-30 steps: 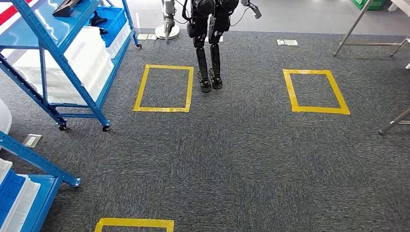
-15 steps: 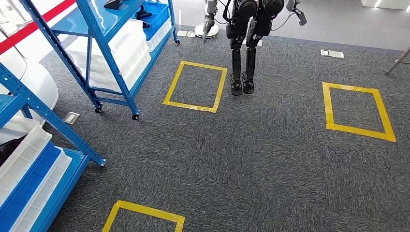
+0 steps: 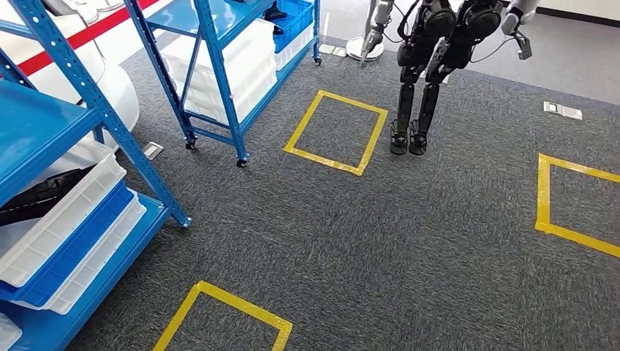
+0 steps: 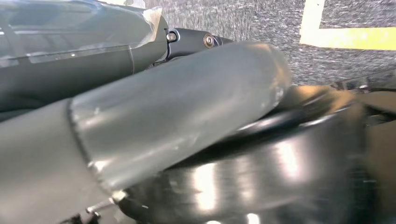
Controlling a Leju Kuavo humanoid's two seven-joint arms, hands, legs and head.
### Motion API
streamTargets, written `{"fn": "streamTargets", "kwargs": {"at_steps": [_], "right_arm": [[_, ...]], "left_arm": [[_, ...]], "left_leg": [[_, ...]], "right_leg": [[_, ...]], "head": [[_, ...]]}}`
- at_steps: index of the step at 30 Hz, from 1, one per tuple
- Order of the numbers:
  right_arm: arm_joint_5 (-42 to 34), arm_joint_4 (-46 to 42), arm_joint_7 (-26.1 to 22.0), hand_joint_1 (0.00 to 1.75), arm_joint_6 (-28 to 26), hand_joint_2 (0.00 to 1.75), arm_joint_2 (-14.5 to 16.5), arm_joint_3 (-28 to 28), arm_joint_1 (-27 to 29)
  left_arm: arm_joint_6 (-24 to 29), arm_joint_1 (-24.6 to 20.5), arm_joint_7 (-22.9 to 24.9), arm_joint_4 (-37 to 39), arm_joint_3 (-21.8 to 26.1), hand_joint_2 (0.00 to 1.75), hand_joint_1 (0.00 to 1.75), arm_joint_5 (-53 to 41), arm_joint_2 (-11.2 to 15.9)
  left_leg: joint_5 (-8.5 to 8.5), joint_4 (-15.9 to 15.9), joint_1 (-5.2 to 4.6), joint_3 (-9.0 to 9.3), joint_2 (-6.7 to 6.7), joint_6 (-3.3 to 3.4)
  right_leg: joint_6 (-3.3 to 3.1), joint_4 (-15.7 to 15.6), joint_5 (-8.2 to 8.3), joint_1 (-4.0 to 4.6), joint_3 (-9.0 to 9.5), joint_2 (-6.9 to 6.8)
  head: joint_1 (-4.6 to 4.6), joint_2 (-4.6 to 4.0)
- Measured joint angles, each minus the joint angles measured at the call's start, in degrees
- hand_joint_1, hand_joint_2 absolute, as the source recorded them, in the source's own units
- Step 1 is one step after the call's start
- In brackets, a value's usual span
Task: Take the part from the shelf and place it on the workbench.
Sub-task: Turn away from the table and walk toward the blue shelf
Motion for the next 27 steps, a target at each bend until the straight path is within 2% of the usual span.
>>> {"fn": "streamTargets", "kwargs": {"at_steps": [1, 2, 3, 4, 5, 6, 7, 8, 9, 10, 11, 12, 13, 14, 15, 16, 17, 18, 19, 20, 21, 22, 23, 24, 25, 26, 27], "right_arm": [[-0.6, 0.0, 0.3, 0.0, -0.7, 0.0, 0.2, -0.6, 0.1], [-1.2, 0.0, 0.4, 0.0, -1.5, 0.0, 0.4, -1.2, 0.2], [-1.9, 0.0, 0.5, 0.0, -2.2, 0.0, 0.6, -1.9, 0.4], [-2.7, 0.0, 0.4, 0.0, -2.9, 0.0, 0.8, -2.6, 0.6], [-3.4, 0.0, 0.0, 0.0, -3.4, 0.0, 0.9, -3.3, 0.7], [-4.0, 0.0, -0.4, 0.0, -3.7, 0.0, 1.0, -4.1, 0.7], [-4.4, 0.0, -1.1, 0.0, -3.8, 0.0, 0.9, -4.8, 0.8], [-4.5, 0.0, -1.9, 0.0, -3.7, 0.0, 0.8, -5.4, 0.7], [-4.4, 0.0, -2.6, 0.0, -3.5, 0.0, 0.7, -5.8, 0.7], [-4.2, 0.0, -3.3, 0.0, -3.2, 0.0, 0.6, -6.1, 0.7], [-3.8, 0.0, -3.9, 0.0, -2.9, 0.0, 0.6, -6.2, 0.7], [-3.4, 0.0, -4.3, 0.0, -2.7, 0.0, 0.5, -6.4, 0.6], [-3.0, 0.0, -4.6, 0.0, -2.4, 0.0, 0.4, -6.4, 0.4], [-2.7, 0.0, -4.8, 0.0, -2.2, 0.0, 0.4, -6.4, 0.2], [-2.5, 0.0, -5.0, 0.0, -2.0, 0.0, 0.3, -6.4, 0.1], [-2.5, 0.0, -5.0, 0.0, -1.9, 0.0, 0.3, -6.4, 0.0], [-2.4, 0.0, -5.1, 0.0, -1.8, 0.0, 0.3, -6.4, 0.1], [-2.4, 0.0, -5.2, 0.0, -1.8, 0.0, 0.3, -6.4, 0.2], [-2.4, 0.0, -5.2, 0.0, -1.7, 0.0, 0.2, -6.4, 0.3], [-2.4, 0.0, -5.3, 0.0, -1.7, 0.0, 0.2, -6.4, 0.4], [-2.4, 0.0, -5.3, 0.0, -1.6, 0.0, 0.2, -6.4, 0.4], [-2.4, 0.0, -5.3, 0.0, -1.6, 0.0, 0.1, -6.4, 0.4], [-2.1, 0.0, -5.4, 0.0, -1.5, 0.0, 0.1, -6.4, 0.4], [-1.7, 0.0, -5.5, 0.0, -1.3, 0.0, 0.1, -6.4, 0.3], [-1.0, 0.0, -5.6, 0.0, -0.9, 0.0, 0.1, -6.3, 0.2], [-0.3, 0.0, -5.7, 0.0, -0.5, 0.0, 0.0, -6.2, 0.1], [0.5, 0.0, -5.8, 0.0, 0.0, 0.0, 0.0, -6.0, -0.1]], "left_arm": [[-0.6, 0.0, 0.0, 0.0, -0.7, 0.0, 0.0, -0.9, 0.1], [-1.2, 0.0, 0.0, 0.0, -1.3, 0.0, 0.0, -1.8, 0.2], [-1.8, 0.0, -0.2, 0.0, -2.0, 0.0, 0.0, -2.7, 0.2], [-2.6, -0.1, -0.6, 0.0, -2.7, 0.0, 0.0, -3.5, 0.4], [-3.3, -0.1, -1.0, 0.0, -3.4, 0.0, 0.0, -4.2, 0.5], [-3.9, -0.1, -1.5, 0.0, -4.1, 0.0, 0.0, -4.7, 0.7], [-4.3, -0.1, -1.9, 0.0, -4.7, 0.0, 0.0, -5.0, 0.8], [-4.6, -0.1, -2.2, 0.0, -5.0, 0.0, 0.0, -5.0, 1.0], [-4.7, -0.2, -2.5, 0.0, -5.2, 0.0, 0.0, -4.7, 1.2], [-4.8, -0.2, -2.9, 0.0, -5.3, 0.0, 0.0, -4.4, 1.3], [-5.0, -0.2, -3.3, 0.0, -5.3, 0.0, 0.0, -4.0, 1.5], [-5.1, -0.2, -3.7, 0.0, -5.3, 0.0, 0.0, -3.6, 1.7], [-5.3, -0.2, -4.0, 0.0, -5.3, 0.0, 0.0, -3.2, 1.9], [-5.4, -0.1, -4.3, 0.0, -5.3, 0.0, 0.0, -2.9, 2.1], [-5.5, 0.0, -4.4, 0.0, -5.2, 0.0, 0.0, -2.7, 2.4], [-5.5, 0.1, -4.5, 0.0, -5.2, 0.0, 0.0, -2.6, 2.5], [-5.5, 0.1, -4.5, 0.0, -5.2, 0.0, 0.0, -2.5, 2.7], [-5.5, 0.0, -4.5, 0.0, -5.2, 0.0, 0.0, -2.5, 2.9], [-5.6, 0.0, -4.5, 0.0, -5.2, 0.0, 0.0, -2.5, 2.9], [-5.6, 0.0, -4.5, 0.0, -5.2, 0.0, 0.0, -2.5, 3.0], [-5.6, 0.0, -4.5, 0.0, -5.2, 0.0, 0.0, -2.5, 3.1], [-5.7, 0.1, -4.6, 0.0, -5.2, 0.0, 0.0, -2.5, 3.1], [-5.9, 0.1, -4.6, 0.0, -5.2, 0.0, 0.0, -2.4, 3.2], [-6.1, 0.1, -4.8, 0.0, -5.1, 0.0, 0.0, -2.1, 3.3], [-6.3, 0.1, -5.0, 0.0, -5.0, 0.0, 0.0, -1.6, 3.3], [-6.6, 0.0, -5.1, 0.0, -4.8, 0.0, 0.0, -1.0, 3.3], [-6.8, -0.2, -5.3, 0.0, -4.4, 0.0, 0.0, -0.4, 3.4]], "left_leg": [[0.31, -0.4, 0.13, 0.17, -0.72, 0.47], [0.64, -0.8, 0.33, 0.32, -1.42, 0.9], [0.85, -1.0, 0.49, 0.29, -2.15, 1.18], [0.95, -1.0, 0.56, 0.19, -3.01, 1.35], [0.99, -1.0, 0.56, 0.11, -3.95, 1.38], [1.02, -1.0, 0.57, 0.1, -4.94, 1.38], [1.03, -0.9, 0.6, 0.13, -5.92, 1.33], [1.05, -0.8, 0.66, 0.19, -6.84, 1.21], [1.04, -0.7, 0.73, 0.22, -7.69, 1.02], [0.96, -0.5, 0.66, 0.14, -8.46, 0.68], [0.87, -0.3, 0.58, 0.03, -9.09, 0.3], [0.81, -0.1, 0.49, -0.13, -9.61, -0.09], [0.82, -0.1, 0.45, -0.28, -10.09, -0.5], [0.95, -0.2, 0.59, -0.41, -10.56, -0.81], [0.89, -0.1, 0.72, -0.62, -10.31, -1.09], [0.35, 0.7, 0.78, -1.06, -9.2, -1.32], [-0.88, 2.6, 0.79, -2.0, -7.54, -1.51], [-2.72, 5.7, 0.78, -3.47, -5.56, -1.67], [-4.72, 9.5, 0.79, -5.34, -4.14, -1.83], [-6.31, 13.3, 0.87, -7.21, -3.42, -1.97], [-7.01, 15.8, 0.92, -8.45, -3.08, -2.06], [-6.64, 16.3, 0.95, -8.67, -2.84, -2.09], [-5.32, 14.5, 0.96, -7.65, -2.5, -2.05], [-3.51, 10.9, 0.94, -5.61, -1.77, -1.9], [-2.0, 6.7, 0.81, -3.31, -0.34, -1.68], [-0.97, 3.3, 0.65, -1.44, 0.82, -1.45], [-0.54, 1.2, 0.47, -0.34, 1.62, -1.19]], "right_leg": [[0.09, 1.0, -0.71, -0.07, -0.2, 1.2], [0.06, 3.2, -1.92, -0.17, -1.16, 3.01], [-0.13, 6.5, -3.53, -0.45, -2.85, 5.18], [-0.29, 10.5, -5.14, -0.53, -4.91, 6.58], [-0.23, 14.1, -6.25, -0.64, -6.79, 7.26], [0.08, 16.1, -6.54, -0.77, -7.97, 7.56], [0.61, 15.9, -5.82, -0.92, -8.14, 7.7], [1.25, 13.3, -4.22, -1.15, -7.21, 7.95], [1.91, 9.4, -2.28, -1.47, -5.64, 8.76], [2.3, 5.6, -0.54, -1.67, -4.19, 10.04], [2.3, 2.7, 0.73, -1.82, -3.16, 11.0], [2.01, 1.2, 1.37, -1.8, -2.7, 11.72], [1.49, 0.8, 1.61, -1.59, -2.64, 11.71], [0.94, 0.8, 1.78, -1.6, -2.51, 11.04], [0.48, 0.7, 1.95, -1.65, -2.35, 10.4], [0.0, 0.7, 2.14, -1.75, -2.23, 9.68], [-0.47, 0.6, 2.28, -1.85, -2.17, 8.89], [-0.82, 0.6, 2.34, -1.75, -2.23, 8.05], [-1.09, 0.6, 2.3, -1.56, -2.32, 7.21], [-1.22, 0.6, 2.25, -1.4, -2.41, 6.32], [-1.29, 0.6, 2.2, -1.29, -2.47, 5.45], [-1.36, 0.6, 2.14, -1.24, -2.52, 4.63], [-1.41, 0.6, 2.07, -1.22, -2.52, 3.87], [-1.41, 0.6, 1.99, -1.21, -2.46, 3.17], [-1.32, 0.6, 1.85, -1.08, -2.33, 2.54], [-1.1, 0.6, 1.67, -0.86, -2.27, 1.97], [-0.84, 0.6, 1.51, -0.66, -2.19, 1.42]], "head": [[0.09, 0.0], [0.19, 0.0], [0.32, -0.01], [0.4, -0.01], [0.41, -0.01], [0.4, -0.01], [0.4, -0.01], [0.4, -0.01], [0.43, -0.01], [0.49, -0.01], [0.51, -0.01], [0.47, -0.01], [0.41, -0.01], [0.31, -0.01], [0.23, -0.01], [0.11, -0.01], [-0.09, -0.01], [-0.26, -0.01], [-0.43, -0.01], [-0.49, -0.01], [-0.48, -0.01], [-0.49, -0.01], [-0.5, -0.01], [-0.51, 0.0], [-0.54, 0.0], [-0.53, 0.0], [-0.43, 0.0]]}}
